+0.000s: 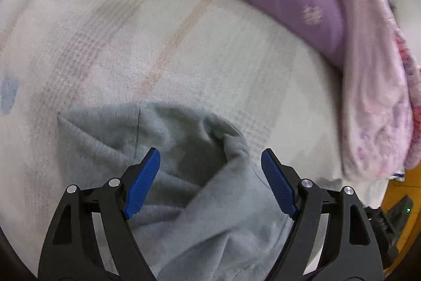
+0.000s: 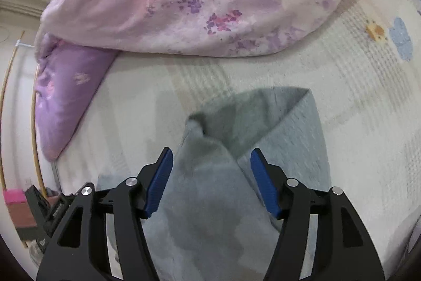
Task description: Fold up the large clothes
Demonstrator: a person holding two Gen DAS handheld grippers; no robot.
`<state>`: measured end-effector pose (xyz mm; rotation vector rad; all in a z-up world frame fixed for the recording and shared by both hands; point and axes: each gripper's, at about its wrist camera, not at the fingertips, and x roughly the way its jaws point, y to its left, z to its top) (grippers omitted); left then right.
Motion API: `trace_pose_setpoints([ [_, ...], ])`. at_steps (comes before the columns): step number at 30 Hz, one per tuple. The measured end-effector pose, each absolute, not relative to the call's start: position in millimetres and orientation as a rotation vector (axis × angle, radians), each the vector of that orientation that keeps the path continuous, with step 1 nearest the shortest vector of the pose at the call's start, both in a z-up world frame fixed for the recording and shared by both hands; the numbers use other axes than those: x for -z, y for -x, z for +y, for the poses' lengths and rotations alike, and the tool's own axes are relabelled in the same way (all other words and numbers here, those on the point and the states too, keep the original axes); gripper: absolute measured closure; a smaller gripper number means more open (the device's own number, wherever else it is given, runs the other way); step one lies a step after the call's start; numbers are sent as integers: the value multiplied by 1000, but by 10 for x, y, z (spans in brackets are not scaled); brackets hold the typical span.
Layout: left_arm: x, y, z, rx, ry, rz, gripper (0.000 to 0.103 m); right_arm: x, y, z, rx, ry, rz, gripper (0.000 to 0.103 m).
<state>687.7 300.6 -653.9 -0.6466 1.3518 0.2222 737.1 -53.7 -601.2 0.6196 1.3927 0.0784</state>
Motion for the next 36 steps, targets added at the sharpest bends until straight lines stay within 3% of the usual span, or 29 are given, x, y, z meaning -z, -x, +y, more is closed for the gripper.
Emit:
trace_pose_setpoints([
  [11,6976,-7164,2850,-291,550,1492,26,6469,-7679,-338,-7,-635,1511,46],
  [13,6943,-7185,2806,-294,495,1484,45,6490,-7610,-380,18,-609,1500,71],
  [15,6921,-7182,2785,-255,506,1466,85,6492,-7520,-432,-25,-640,1477,85],
  [16,6909,-7161,2791,-248,512,1463,87,6473,-7459,-465,-43,-654,1462,87],
  [27,6000,-6169,2895,-110,660,1218,90,5645,-6692,-826,-225,-751,1258,93],
  [36,5377,-5086,2762,-61,687,1159,90,5019,-5622,-993,-315,-767,1212,93],
])
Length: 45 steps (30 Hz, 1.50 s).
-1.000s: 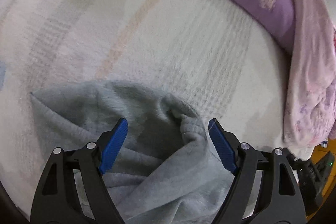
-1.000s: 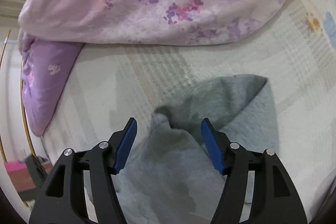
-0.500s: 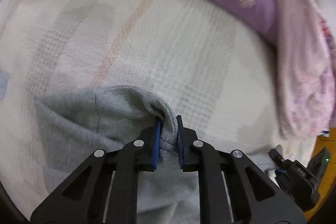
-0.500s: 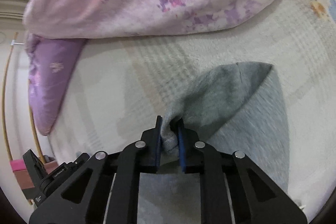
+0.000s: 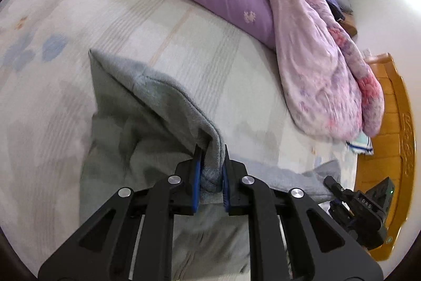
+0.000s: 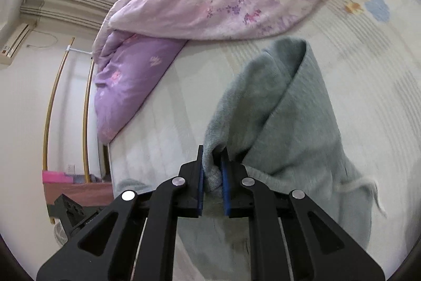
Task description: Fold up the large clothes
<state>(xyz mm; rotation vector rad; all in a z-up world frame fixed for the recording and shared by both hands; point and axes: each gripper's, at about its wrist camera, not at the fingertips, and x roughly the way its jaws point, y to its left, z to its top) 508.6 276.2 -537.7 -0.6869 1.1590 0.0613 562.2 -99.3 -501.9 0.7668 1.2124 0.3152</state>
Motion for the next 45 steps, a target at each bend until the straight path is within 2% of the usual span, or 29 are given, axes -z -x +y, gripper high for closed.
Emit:
trace_pose_setpoints([
  [8,5486,-3867,2647,-113,776,1203,91,5071,-4439,-1050,-274,-755,1297,94],
  [16,5953,-3119,2491,-153,732,1322,90,5580,-3630,-1174,-151,-827,1424,94],
  [26,6745,-2722,2331,-232,603,1484,91,6273,-3424,-1116,-68,-749,1545,93],
  [27,6784,-2718,2349,-240,613,1491,88,6313,-3445,-1104,-71,-747,1556,93],
  [31,6715,-2740,2356,-218,587,1496,87,6257,-3534,-1094,-94,-757,1584,90],
  [34,6547,-2698,2405,-183,628,1501,76,6085,-3583,-1112,-122,-703,1593,85],
  [35,6486,-2672,2424,-184,633,1498,63,5986,-3592,-1107,-122,-657,1608,80],
  [36,6380,-2631,2455,-195,635,1486,56,5921,-3590,-1104,-123,-638,1611,77],
  [39,6151,-2589,2494,-193,614,1445,56,5674,-3620,-1098,-133,-558,1616,77],
  [45,5944,-3037,2702,-210,530,1316,50,5264,-4069,-1040,-192,-399,1451,80],
])
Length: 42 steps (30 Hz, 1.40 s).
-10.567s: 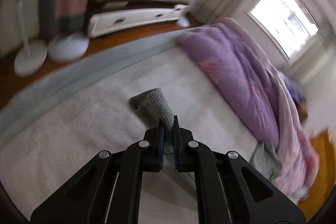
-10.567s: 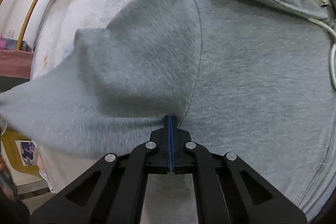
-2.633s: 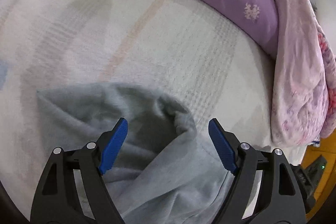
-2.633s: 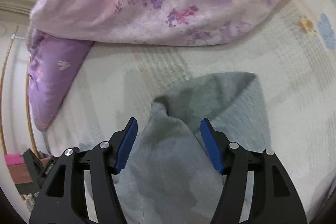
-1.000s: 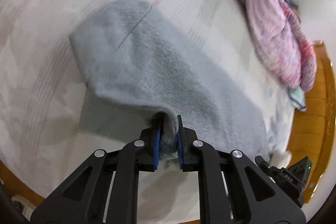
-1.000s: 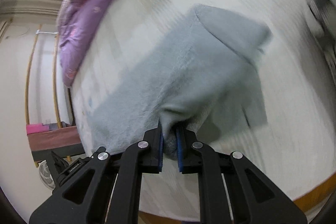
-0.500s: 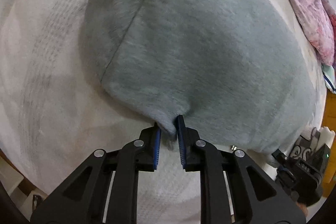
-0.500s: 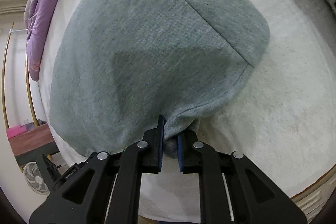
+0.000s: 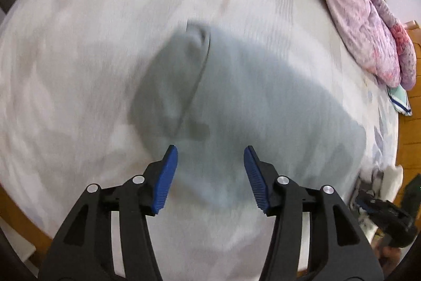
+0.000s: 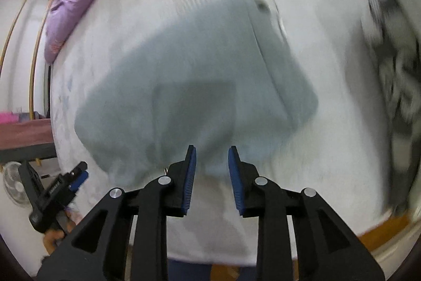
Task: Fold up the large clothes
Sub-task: 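Open both grippers and press the folded hoodie flat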
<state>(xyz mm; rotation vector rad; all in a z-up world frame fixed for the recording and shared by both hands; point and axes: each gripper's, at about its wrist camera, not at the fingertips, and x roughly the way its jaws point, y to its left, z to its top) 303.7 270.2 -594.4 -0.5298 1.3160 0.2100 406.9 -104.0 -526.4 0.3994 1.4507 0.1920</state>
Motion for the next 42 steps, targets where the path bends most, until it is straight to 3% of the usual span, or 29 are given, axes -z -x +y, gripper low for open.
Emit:
trace_pose_setpoints([
  [8,6357,-3746,2918,-232,445,1352,47,5449,-4761,-1052,-146,-285,1367,86],
  [12,6535,-3942,3031,-227,433,1371,42,5895,-5026,-1059,-75,-239,1449,103],
  [21,6754,-4256,3065,-230,407,1386,29,6378,-5307,-1324,-10,-277,1507,103],
  [28,6615,-4142,3142,-177,444,1371,29,5926,-5178,-1114,-20,-150,1431,100],
  [34,6291,-3764,3457,-139,661,1275,28,5383,-4995,-252,-331,-249,1391,100],
  [42,6256,-3103,3613,-194,756,1297,26,5795,-4991,636,-342,-119,1499,103],
])
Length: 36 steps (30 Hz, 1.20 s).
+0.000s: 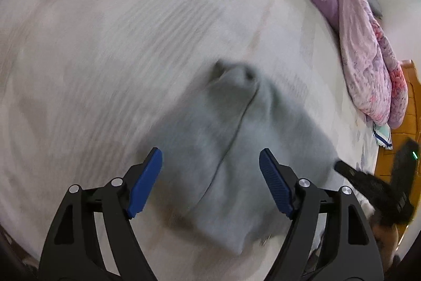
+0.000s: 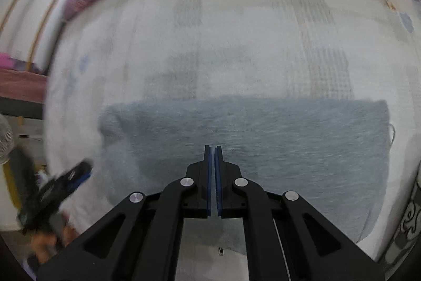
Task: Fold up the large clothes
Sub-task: 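Open both grippers and press the folded hoodie flat, then grasp the folded hoodie edge with the left gripper while the right gripper grasps the other edge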
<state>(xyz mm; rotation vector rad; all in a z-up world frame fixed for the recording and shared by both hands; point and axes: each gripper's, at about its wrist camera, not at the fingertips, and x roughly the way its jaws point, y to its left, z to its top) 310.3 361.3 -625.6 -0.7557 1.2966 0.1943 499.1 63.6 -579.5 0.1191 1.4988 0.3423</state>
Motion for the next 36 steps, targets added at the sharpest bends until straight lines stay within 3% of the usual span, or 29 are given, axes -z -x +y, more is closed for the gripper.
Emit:
trace_pose_setpoints([
  [4,6417,-2753,3593,-239,782,1344,26,6155,-5034,674,-289,-111,1490,103],
  [13,6641,-2471,3418,-177,934,1387,26,5884,-4782,616,-264,-164,1502,103],
  [17,6752,-2470,3360,-160,969,1400,26,5974,-4409,484,-258,-230,1588,103],
  [21,6916,-2442,3336,-161,1013,1427,26,6208,-4280,419,-242,-288,1557,103],
  [28,7013,-2498,3417,-129,1073,1436,25,6065,-4050,175,-195,-422,1629,103],
  [33,7029,-2577,3388,-117,1049,1434,26,6360,-3889,135,-188,-442,1624,103],
  [36,7007,-2702,3266,-112,1007,1448,31,6344,-3917,142,-173,-452,1637,103],
])
